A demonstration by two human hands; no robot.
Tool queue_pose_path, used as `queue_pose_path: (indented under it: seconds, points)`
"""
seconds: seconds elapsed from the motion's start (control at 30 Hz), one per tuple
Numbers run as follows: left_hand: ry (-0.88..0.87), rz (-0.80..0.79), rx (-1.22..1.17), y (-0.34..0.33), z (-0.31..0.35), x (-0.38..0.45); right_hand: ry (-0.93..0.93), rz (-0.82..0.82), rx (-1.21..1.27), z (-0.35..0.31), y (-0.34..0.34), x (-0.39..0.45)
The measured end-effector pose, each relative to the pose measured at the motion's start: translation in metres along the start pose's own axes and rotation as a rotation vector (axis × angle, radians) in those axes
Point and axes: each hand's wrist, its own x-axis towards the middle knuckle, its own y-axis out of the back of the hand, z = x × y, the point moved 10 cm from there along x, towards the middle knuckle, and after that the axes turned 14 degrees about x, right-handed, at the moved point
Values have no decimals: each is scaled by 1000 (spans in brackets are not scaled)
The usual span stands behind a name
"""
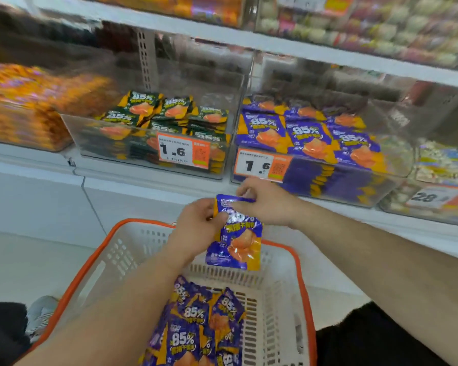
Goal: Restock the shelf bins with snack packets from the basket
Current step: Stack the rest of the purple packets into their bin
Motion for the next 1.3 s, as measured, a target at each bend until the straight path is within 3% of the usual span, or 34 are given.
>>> queue_pose_path:
  seconds: [0.13,0.37,0.47,0.6,0.77,0.93,1.1,1.3]
  points:
    - [-52,103,-130,25,44,5,123,427,251,-20,61,-33]
    - [-114,170,-224,39,102,24,172,542,540,-30,77,-48]
    - [-285,312,158,52,127,36,102,689,787,-25,110,-42]
    - [-520,387,638,49,146,47,24,876,875,-20,165,-25]
    - [-471,381,1131,26,112,70,-70,882,715,-15,171,14]
    - [-469,525,1066,29,116,70,-157,800,429,-22,151,32]
    - [-441,534,992,33,116,72,-228,740,-25,-31,141,31]
    - [-447,551,954,34,116,71,-209,692,-180,-33,137,29]
